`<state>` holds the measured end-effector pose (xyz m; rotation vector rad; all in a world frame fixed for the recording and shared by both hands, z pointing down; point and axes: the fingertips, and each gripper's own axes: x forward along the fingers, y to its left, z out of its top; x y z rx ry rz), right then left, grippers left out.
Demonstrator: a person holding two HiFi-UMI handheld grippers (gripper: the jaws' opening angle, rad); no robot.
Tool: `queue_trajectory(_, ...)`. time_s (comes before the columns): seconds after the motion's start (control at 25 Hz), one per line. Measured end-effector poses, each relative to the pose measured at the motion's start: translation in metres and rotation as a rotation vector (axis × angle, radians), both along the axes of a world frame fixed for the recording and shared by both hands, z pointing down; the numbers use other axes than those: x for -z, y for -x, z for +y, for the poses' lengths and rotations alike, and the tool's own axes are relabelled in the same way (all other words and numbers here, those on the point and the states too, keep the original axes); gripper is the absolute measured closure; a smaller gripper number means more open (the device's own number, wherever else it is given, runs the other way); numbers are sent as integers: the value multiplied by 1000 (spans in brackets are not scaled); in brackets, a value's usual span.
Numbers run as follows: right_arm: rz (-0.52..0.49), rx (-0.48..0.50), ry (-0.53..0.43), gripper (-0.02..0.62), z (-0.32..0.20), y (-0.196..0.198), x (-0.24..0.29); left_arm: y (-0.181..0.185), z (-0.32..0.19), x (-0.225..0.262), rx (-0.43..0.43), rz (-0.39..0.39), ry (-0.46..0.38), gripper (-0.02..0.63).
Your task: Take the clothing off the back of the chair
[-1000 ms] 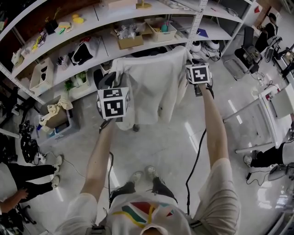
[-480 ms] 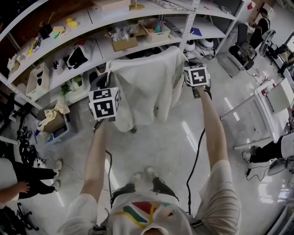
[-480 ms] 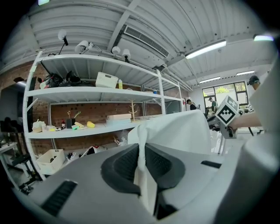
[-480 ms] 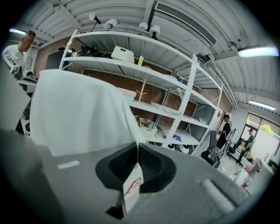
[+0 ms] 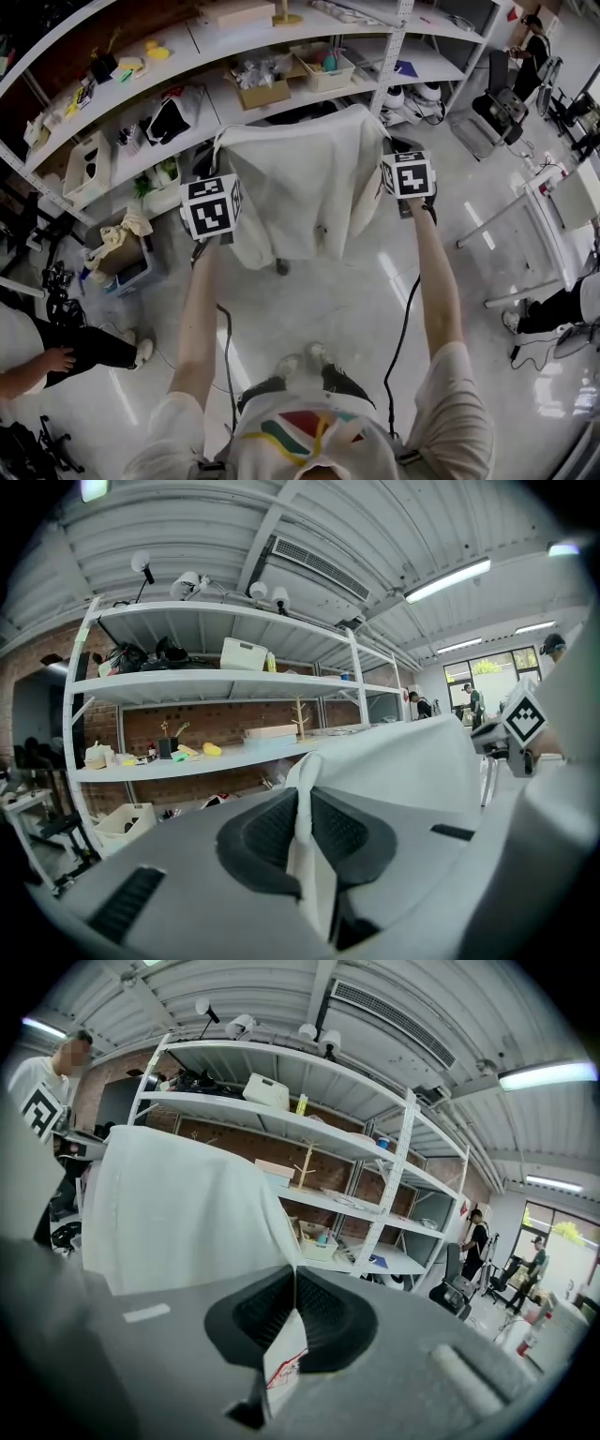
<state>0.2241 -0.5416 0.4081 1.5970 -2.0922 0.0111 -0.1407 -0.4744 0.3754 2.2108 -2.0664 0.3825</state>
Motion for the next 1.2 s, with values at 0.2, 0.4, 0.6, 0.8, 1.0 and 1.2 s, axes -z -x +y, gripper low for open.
queue_trajectory(0.2, 19, 25, -19, 591, 25, 16, 3, 26, -1, 0, 47, -11, -6, 568)
queue_trajectory(0.4, 25, 49, -38, 591, 42, 38, 9, 59, -4, 3, 91, -43, -16, 573)
queue_trajectory(0.6, 11, 77, -50, 591, 57, 58, 15, 85, -5, 5, 130, -53, -14, 577)
queue_trajectory(0.8, -5, 80, -63, 591, 65, 72, 20, 102, -9, 7, 155, -70, -15, 578)
queue_trajectory(1.0, -2, 63, -72, 591, 68, 77, 19, 108, -11, 8, 160, -65, -21, 578)
queue_trajectory(1.2, 15, 43, -90, 591, 68, 78, 22, 111, -11, 9, 162, -64, -39, 581)
